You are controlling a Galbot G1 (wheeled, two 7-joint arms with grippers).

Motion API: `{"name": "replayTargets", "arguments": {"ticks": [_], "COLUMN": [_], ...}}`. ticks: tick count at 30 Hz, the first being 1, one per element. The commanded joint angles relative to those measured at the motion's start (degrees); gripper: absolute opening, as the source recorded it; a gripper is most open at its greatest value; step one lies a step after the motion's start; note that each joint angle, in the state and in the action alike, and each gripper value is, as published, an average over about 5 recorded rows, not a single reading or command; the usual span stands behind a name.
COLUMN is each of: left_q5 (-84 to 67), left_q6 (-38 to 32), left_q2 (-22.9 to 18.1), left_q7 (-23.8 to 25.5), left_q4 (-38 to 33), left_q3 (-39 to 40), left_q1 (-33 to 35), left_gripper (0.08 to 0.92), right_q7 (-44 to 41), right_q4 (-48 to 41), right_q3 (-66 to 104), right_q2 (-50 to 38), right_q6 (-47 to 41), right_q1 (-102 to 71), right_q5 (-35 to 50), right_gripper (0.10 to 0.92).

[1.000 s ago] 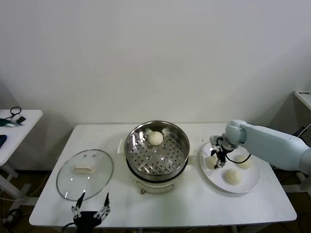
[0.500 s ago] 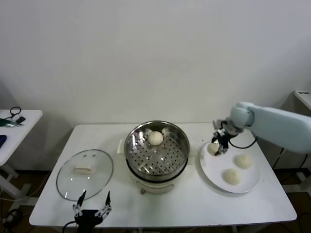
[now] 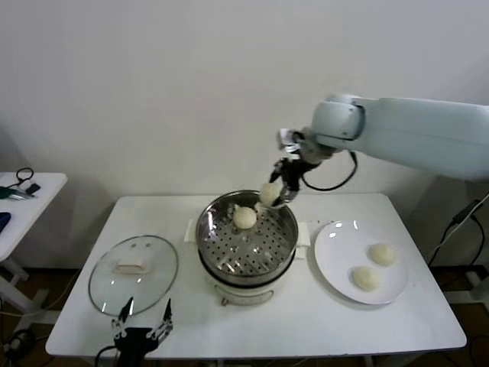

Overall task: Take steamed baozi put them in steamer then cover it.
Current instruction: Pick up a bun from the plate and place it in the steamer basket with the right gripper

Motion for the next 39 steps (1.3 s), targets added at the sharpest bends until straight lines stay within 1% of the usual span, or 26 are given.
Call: {"name": "replayTargets", "arguments": {"ticks": [1,6,13,21,24,27,29,33,35,39], "left_q5": [-0.1,-0.1,0.0,0.2,0.2,0.2,0.2,0.3,0.4,0.5], "left_q6": [0.0,-0.2,-0.8,-0.8,-0.7,-0.6,-0.6,-0.6,-0.6,-0.5], "left_q2": [0.0,-0.1,0.0,-0.1,-0.1,-0.1,-0.1,-0.1,0.0,0.0], "left_q7": [0.0,0.0,-0.2,-0.2,-0.2,-0.2,-0.2,-0.2,-0.2,-0.1], "left_q4": [-0.5,-0.9,-0.7,-1.0,-1.0,-1.1,-1.2,-1.4,-1.5,-1.8], "left_q3": [-0.2,-0.3,-0.6,-0.4,-0.4,-0.3,-0.4,-0.4,-0.3,-0.2], "left_q1": [0.1,0.6,1.2,1.3,1.2,1.2,1.2,1.3,1.3,1.3], "left_gripper": [0.823,0.823,0.823,0.823,0.823,0.823,0.823,0.823,0.823,0.823], "right_q7": [5.9,5.9,6.0,6.0,6.1,4.8,3.0,-1.4,-3.8,-7.6], "right_q4": [-2.6,-9.7,-17.3,-18.5,-18.7,-17.4,-15.5,-10.2,-7.2,0.6], "right_q3": [1.5,1.4,0.8,0.1,0.7,1.2,1.1,0.1,-0.5,-4.5], "right_q2": [15.4,18.8,21.4,22.0,21.7,20.3,18.5,11.8,6.7,-7.3], "right_q6": [-5.1,-4.9,-4.3,-4.0,-3.7,-2.2,-0.7,3.4,5.1,8.6], "right_q1": [-7.3,-13.5,-18.6,-19.3,-19.0,-16.8,-13.7,-5.7,-2.6,2.6], "right_q5": [5.0,0.2,-5.0,-6.7,-6.9,-6.4,-5.7,-3.6,-2.4,-0.4], "right_gripper": [0.653,0.653,0.653,0.653,0.680,0.751,0.795,0.820,0.822,0.823]}}
